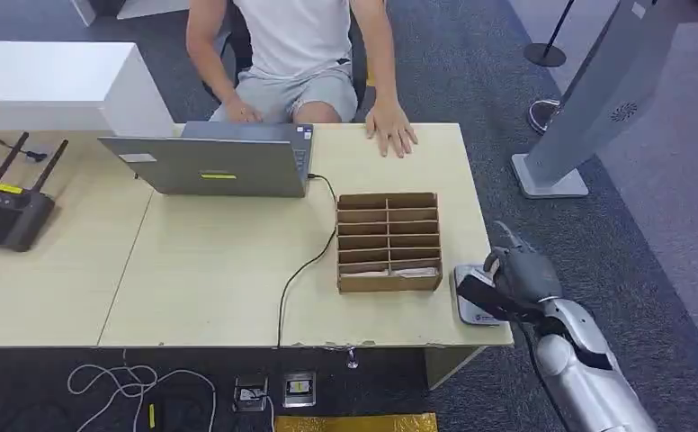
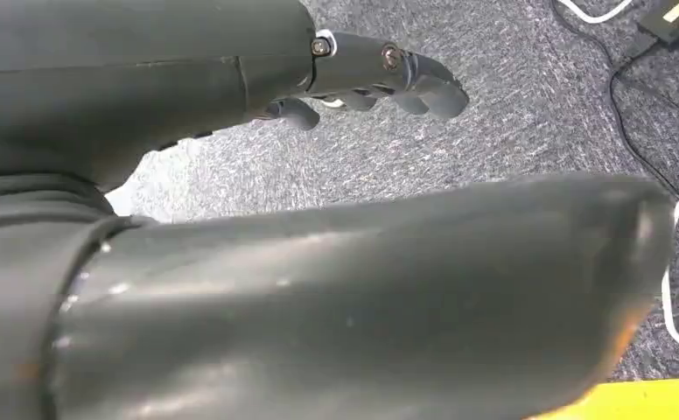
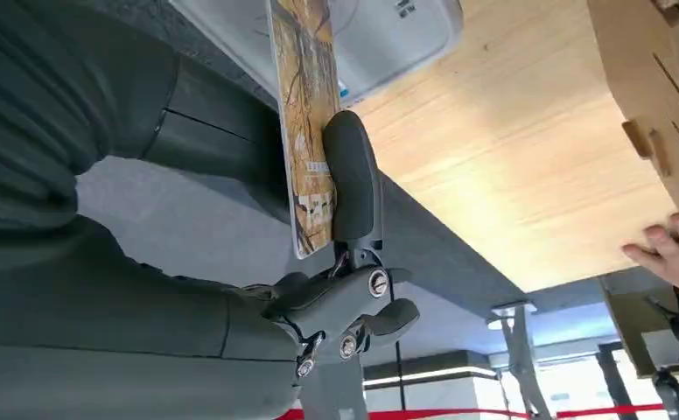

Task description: Pass the card to the sensor for recognition and then transmit it.

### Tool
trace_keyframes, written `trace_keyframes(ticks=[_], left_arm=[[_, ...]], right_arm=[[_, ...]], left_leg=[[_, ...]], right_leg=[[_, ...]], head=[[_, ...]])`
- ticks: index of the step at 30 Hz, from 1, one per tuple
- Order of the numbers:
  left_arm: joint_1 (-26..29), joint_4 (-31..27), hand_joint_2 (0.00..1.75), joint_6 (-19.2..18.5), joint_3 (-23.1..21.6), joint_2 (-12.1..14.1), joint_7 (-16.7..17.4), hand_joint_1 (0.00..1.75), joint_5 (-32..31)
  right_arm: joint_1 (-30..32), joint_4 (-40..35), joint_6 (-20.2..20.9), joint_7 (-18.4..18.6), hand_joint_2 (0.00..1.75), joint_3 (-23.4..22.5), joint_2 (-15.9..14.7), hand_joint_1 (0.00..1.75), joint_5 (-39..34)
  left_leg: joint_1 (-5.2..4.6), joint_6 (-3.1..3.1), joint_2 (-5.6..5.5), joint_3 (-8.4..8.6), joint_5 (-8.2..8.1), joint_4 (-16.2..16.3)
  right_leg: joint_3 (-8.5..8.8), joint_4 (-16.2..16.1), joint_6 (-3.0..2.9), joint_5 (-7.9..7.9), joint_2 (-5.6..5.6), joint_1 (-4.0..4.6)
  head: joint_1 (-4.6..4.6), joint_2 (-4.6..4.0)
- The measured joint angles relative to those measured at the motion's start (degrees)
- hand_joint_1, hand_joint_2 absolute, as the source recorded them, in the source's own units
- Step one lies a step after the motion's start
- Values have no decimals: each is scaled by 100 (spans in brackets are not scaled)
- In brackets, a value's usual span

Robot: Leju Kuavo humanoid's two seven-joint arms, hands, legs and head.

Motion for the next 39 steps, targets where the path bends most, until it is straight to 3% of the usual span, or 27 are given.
trace_keyframes(ticks=[28, 39], left_arm=[[3, 0, 0, -35, 0, 4, -2, 0, -98], [-79, 0, 0, -105, 0, -2, -2, 0, -275]], right_arm=[[-124, 483, -361, -77, 175, -4, 122, 175, -107], [-1101, 350, -138, -94, 175, -81, 149, 175, 92]], left_leg=[[1, 0, 1, 4, 0, 0], [0, -3, 6, 5, 5, 0]], right_leg=[[7, 0, 0, 0, 0, 1], [5, 2, 0, 2, 7, 0]], head=[[0, 0], [-2, 0]])
